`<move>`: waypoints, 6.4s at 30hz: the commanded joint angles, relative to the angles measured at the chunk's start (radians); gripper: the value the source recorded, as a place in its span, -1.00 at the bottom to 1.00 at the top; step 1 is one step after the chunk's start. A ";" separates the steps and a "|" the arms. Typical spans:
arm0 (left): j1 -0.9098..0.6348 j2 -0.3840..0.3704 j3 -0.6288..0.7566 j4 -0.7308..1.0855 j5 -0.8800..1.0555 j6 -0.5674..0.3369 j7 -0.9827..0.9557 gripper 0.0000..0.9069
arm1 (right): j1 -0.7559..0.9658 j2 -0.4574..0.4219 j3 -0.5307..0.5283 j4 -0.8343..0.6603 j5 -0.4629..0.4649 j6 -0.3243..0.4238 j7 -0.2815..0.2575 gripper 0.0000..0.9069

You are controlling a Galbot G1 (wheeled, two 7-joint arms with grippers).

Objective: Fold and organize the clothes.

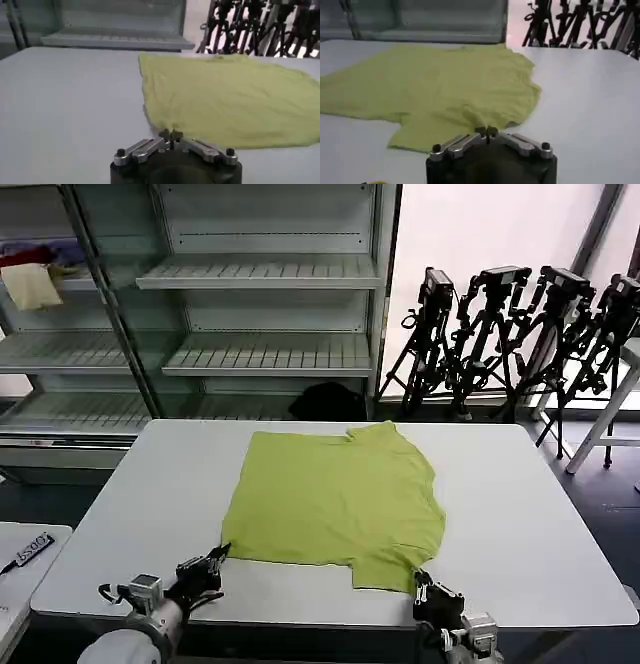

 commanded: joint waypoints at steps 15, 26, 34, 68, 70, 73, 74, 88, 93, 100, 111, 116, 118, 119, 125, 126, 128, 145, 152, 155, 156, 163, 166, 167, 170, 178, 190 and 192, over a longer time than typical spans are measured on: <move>-0.274 -0.010 0.038 0.140 0.015 0.007 -0.068 -1.00 | 0.359 0.070 -0.090 -0.191 -0.115 -0.044 -0.025 -1.00; -0.305 -0.029 0.067 0.207 0.068 0.006 -0.058 -0.98 | 0.488 0.088 -0.104 -0.355 -0.153 -0.043 -0.035 -1.00; -0.314 -0.041 0.078 0.229 0.126 0.005 -0.052 -0.98 | 0.530 0.072 -0.079 -0.398 -0.154 -0.043 -0.046 -1.00; -0.290 -0.040 0.084 0.190 0.163 -0.001 -0.053 1.00 | 0.372 -0.003 0.050 -0.314 -0.115 -0.042 -0.074 1.00; -0.281 -0.039 0.085 0.194 0.166 -0.003 -0.053 1.00 | 0.339 -0.010 0.067 -0.306 -0.099 -0.036 -0.075 1.00; -0.274 -0.041 0.086 0.204 0.175 -0.004 -0.054 1.00 | 0.304 -0.016 0.080 -0.302 -0.087 -0.019 -0.077 1.00; -0.272 -0.042 0.086 0.205 0.175 -0.004 -0.054 1.00 | 0.298 -0.016 0.083 -0.302 -0.086 -0.016 -0.077 1.00; -0.266 -0.051 0.086 0.209 0.181 -0.003 -0.054 1.00 | 0.288 -0.004 0.083 -0.329 -0.092 -0.007 -0.071 -0.31; -0.272 -0.052 0.087 0.225 0.181 -0.004 -0.053 1.00 | 0.298 0.008 0.067 -0.341 -0.127 -0.010 -0.073 -0.98; -0.275 -0.049 0.083 0.247 0.183 -0.002 -0.045 0.20 | 0.301 0.012 0.059 -0.340 -0.139 -0.010 -0.073 -1.00; -0.282 -0.052 0.086 0.268 0.163 -0.004 0.000 -1.00 | 0.297 0.003 0.062 -0.329 -0.138 -0.009 -0.078 -1.00; -0.278 -0.049 0.093 0.264 0.155 -0.018 0.014 -1.00 | 0.289 -0.002 0.062 -0.315 -0.127 -0.009 -0.084 -1.00; -0.272 -0.047 0.098 0.260 0.163 -0.034 0.016 -1.00 | 0.285 -0.002 0.061 -0.308 -0.121 -0.010 -0.084 -1.00; -0.270 -0.047 0.099 0.259 0.167 -0.040 0.017 -1.00 | 0.284 -0.002 0.061 -0.307 -0.117 -0.010 -0.085 -1.00; -0.240 -0.040 0.085 0.232 0.255 -0.089 0.007 -1.00 | 0.270 -0.006 0.063 -0.288 -0.099 -0.012 -0.087 -1.00; -0.229 -0.035 0.078 0.213 0.264 -0.094 0.006 -1.00 | 0.265 -0.010 0.063 -0.282 -0.091 -0.013 -0.087 -1.00; -0.212 -0.028 0.068 0.188 0.261 -0.094 0.004 -1.00 | 0.258 -0.012 0.063 -0.272 -0.080 -0.016 -0.090 -1.00; 0.221 0.025 -0.186 -0.132 0.171 -0.128 -0.011 -1.00 | 0.034 -0.035 -0.011 -0.022 0.004 -0.045 -0.067 -1.00; 0.295 0.011 -0.223 -0.148 0.180 -0.142 -0.031 -1.00 | 0.000 -0.031 -0.077 -0.008 -0.034 -0.046 -0.049 -1.00; 0.309 0.007 -0.232 -0.145 0.186 -0.145 -0.035 -1.00 | -0.014 -0.029 -0.096 -0.001 -0.047 -0.046 -0.044 -1.00; 0.313 0.005 -0.236 -0.145 0.191 -0.145 -0.034 -1.00 | -0.021 -0.029 -0.099 0.001 -0.052 -0.046 -0.043 -1.00; 0.324 -0.006 -0.215 -0.123 0.227 -0.159 -0.043 0.38 | -0.042 -0.028 -0.134 0.006 -0.076 -0.046 -0.034 -0.16; 0.308 -0.012 -0.202 -0.120 0.238 -0.159 -0.060 1.00 | -0.041 -0.020 -0.139 -0.002 -0.085 -0.045 -0.031 1.00; 0.304 -0.013 -0.202 -0.122 0.238 -0.161 -0.061 1.00 | -0.042 -0.017 -0.140 0.000 -0.083 -0.045 -0.026 1.00; 0.281 -0.019 -0.209 -0.131 0.238 -0.158 -0.075 1.00 | -0.036 -0.006 -0.125 0.011 -0.082 -0.043 -0.016 1.00; 0.154 -0.026 -0.298 -0.166 0.195 -0.130 -0.077 1.00 | 0.078 0.024 -0.080 0.035 -0.070 -0.043 -0.015 1.00; -0.305 0.138 -0.093 0.139 0.027 0.005 0.018 1.00 | 0.583 0.075 -0.163 -0.371 -0.021 -0.053 -0.029 1.00; -0.369 0.163 -0.039 0.185 0.050 0.005 0.028 1.00 | 0.655 0.085 -0.173 -0.440 -0.005 -0.053 -0.027 1.00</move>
